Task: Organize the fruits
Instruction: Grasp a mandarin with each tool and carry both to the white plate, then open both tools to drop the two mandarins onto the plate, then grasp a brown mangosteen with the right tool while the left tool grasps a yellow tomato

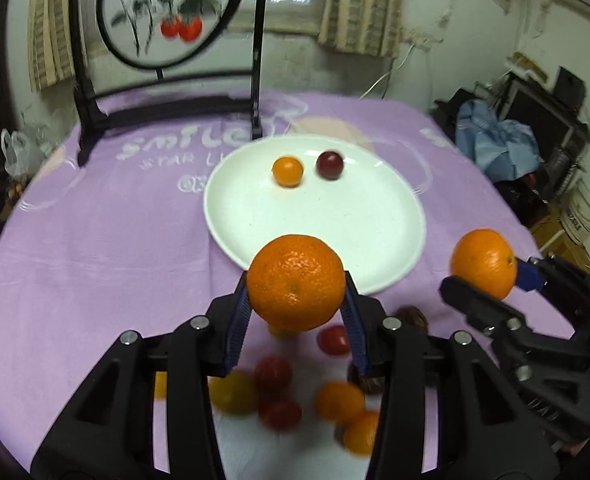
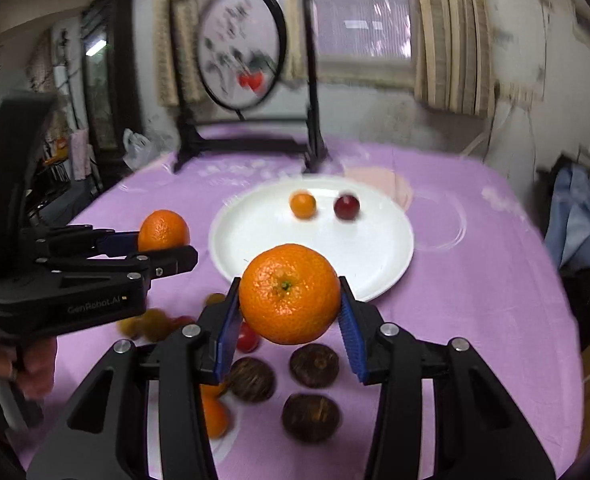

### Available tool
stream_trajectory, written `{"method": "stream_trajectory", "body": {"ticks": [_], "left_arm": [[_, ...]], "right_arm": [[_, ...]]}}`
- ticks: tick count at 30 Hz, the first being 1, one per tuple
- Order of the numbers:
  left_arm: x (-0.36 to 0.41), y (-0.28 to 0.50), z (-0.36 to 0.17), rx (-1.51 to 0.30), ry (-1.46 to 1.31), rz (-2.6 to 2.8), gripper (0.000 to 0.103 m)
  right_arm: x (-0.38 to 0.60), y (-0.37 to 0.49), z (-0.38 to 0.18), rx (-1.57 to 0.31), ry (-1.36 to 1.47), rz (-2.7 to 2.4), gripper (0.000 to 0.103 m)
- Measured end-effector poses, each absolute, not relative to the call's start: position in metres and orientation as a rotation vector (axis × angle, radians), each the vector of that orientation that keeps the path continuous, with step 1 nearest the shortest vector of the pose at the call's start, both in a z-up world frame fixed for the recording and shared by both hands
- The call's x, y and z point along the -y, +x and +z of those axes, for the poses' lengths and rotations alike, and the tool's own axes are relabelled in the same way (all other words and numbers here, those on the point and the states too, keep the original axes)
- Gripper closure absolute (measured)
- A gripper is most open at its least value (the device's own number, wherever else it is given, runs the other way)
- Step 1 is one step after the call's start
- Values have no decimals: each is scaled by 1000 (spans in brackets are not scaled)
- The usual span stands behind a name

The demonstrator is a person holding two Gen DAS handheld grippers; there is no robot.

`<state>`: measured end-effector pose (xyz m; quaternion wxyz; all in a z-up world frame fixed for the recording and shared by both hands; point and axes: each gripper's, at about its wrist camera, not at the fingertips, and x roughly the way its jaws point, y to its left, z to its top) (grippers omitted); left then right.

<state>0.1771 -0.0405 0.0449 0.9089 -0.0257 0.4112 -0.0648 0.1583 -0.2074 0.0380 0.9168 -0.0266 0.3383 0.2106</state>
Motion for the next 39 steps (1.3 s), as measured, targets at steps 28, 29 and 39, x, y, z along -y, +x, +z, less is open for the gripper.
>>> {"method": "stream_trajectory", "body": {"ticks": [28,29,39], "left_arm": [[33,173,35,-807,4,-48,13],[30,166,34,-803,4,-45,13],[-17,106,10,-824,-58,-12,11]], "right_arm": [[230,175,14,-807,-58,369,39],[234,167,13,-811,-60,370,39],[248,93,-13,-883,-61,404,39]]}}
